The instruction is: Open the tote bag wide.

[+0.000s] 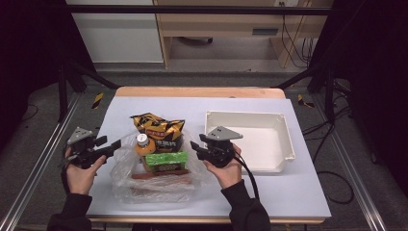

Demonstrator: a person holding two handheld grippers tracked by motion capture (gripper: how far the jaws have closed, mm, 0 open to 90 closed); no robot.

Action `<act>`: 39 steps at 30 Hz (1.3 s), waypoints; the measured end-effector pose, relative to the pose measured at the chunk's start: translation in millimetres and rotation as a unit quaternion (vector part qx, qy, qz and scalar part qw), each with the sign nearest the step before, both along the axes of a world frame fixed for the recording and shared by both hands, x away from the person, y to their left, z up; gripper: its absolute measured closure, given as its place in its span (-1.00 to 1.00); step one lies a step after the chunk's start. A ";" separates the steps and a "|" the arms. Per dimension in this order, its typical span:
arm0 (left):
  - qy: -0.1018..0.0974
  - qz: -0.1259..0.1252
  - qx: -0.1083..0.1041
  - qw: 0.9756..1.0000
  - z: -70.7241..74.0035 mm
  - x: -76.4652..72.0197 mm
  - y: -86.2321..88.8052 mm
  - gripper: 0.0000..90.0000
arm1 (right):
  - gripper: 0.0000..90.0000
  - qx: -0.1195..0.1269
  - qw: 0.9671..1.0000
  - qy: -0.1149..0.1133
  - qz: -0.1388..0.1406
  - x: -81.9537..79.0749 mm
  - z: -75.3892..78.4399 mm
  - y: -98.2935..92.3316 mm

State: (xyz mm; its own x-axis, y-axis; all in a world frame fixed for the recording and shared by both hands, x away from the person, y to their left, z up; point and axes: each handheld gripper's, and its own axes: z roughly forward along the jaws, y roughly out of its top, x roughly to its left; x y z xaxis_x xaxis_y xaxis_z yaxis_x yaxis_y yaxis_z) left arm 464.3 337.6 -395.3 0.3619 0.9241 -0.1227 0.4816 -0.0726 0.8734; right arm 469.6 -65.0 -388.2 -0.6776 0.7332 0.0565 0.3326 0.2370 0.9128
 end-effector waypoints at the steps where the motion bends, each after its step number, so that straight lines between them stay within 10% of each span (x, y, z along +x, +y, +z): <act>1: -0.016 -0.006 -0.006 1.000 10.8 -9.6 -1.8 -0.21 | 0.26 0.008 1.000 -0.007 0.009 -7.7 7.0 -4.5; 16: -0.053 -0.075 0.032 0.995 27.0 -66.2 -38.4 -0.21 | 0.25 -0.040 0.997 0.017 0.061 -45.6 -19.1 -5.5; 27: 0.018 -0.101 0.099 0.990 -16.1 -80.8 -57.9 0.45 | 0.93 -0.052 0.996 0.041 0.062 -47.9 -35.5 -6.8; 39: 0.091 -0.067 0.125 0.986 -53.2 -78.1 -46.7 0.93 | 1.00 -0.072 0.991 0.089 0.062 -55.1 -67.8 -6.4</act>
State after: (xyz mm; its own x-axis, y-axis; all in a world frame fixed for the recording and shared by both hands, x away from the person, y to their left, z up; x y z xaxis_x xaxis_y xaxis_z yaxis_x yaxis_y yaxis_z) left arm 386.2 290.8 -448.6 0.4760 0.8790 0.0292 0.6003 -0.3490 0.7196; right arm 414.5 -71.4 -456.0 -0.7523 0.6533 0.0849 0.4458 0.4098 0.7958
